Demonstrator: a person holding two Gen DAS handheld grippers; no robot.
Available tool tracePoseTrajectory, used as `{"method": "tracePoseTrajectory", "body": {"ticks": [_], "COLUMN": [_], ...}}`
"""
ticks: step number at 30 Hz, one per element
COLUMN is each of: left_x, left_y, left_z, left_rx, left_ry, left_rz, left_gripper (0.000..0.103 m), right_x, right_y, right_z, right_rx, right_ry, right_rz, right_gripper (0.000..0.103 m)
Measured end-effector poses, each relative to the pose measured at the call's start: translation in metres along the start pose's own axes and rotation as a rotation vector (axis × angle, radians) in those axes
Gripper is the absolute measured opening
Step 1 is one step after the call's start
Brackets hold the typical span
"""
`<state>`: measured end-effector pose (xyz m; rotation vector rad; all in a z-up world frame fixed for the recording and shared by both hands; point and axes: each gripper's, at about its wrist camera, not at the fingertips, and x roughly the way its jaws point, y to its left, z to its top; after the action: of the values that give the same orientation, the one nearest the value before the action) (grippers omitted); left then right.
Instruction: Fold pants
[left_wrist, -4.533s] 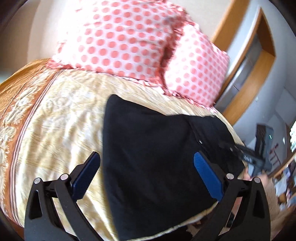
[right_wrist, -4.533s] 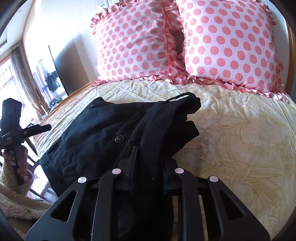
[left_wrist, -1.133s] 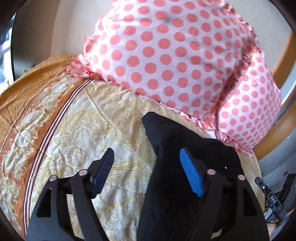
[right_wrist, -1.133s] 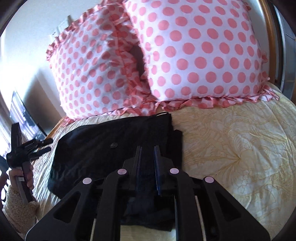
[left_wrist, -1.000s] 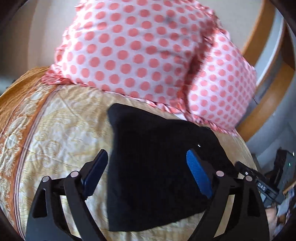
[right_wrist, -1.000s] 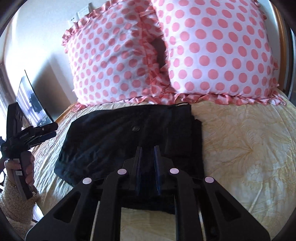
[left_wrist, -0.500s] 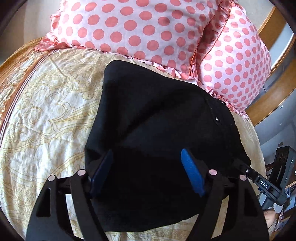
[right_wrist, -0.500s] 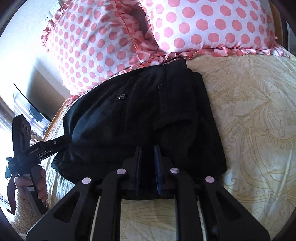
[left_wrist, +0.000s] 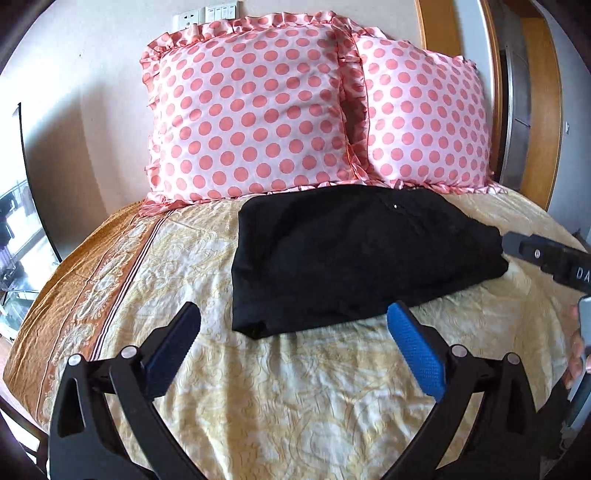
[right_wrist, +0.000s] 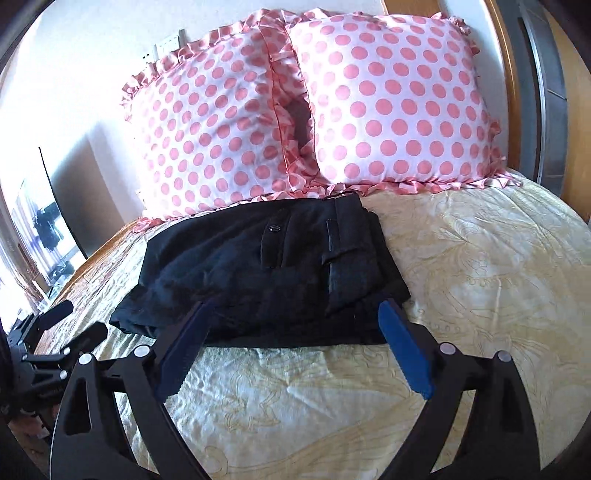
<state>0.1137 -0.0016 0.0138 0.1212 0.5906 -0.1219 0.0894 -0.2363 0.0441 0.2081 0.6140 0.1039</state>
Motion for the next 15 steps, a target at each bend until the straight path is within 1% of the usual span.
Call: {"method": "tracePoseTrajectory", "body": {"ticks": [2,5,9,15], "left_x": [-0.006,-0.013,-0.018,-0.028], "left_y": [-0.003,0.000,0.007,0.006], "left_z": [-0.011,-0.027,-0.041,-0.052], "left_rx": [0.000,-0.035,-0.082,-0.062], "left_ry": [0.007,0.030,0.066,0.068], "left_rz": [0.010,0.006,0.017,0.060], "left_gripper": [0.101,0.101,0.101,0.101], "right_x": [-0.009,-0.018,-0.018,-0.019], "right_y": [0.006,0.015,0.023,0.036], "right_z": [-0.009,-0.024,-0.041,-0.059], "right_rx": [-0.018,-0.058,-0.084,-0.122], "right_ry": [-0.024,-0.041,-0.022,-0.002], "right_rz": [-0.032,-0.074,-0.091,-0.142], "right_gripper": [0.096,0.097,0.097,0.098]}}
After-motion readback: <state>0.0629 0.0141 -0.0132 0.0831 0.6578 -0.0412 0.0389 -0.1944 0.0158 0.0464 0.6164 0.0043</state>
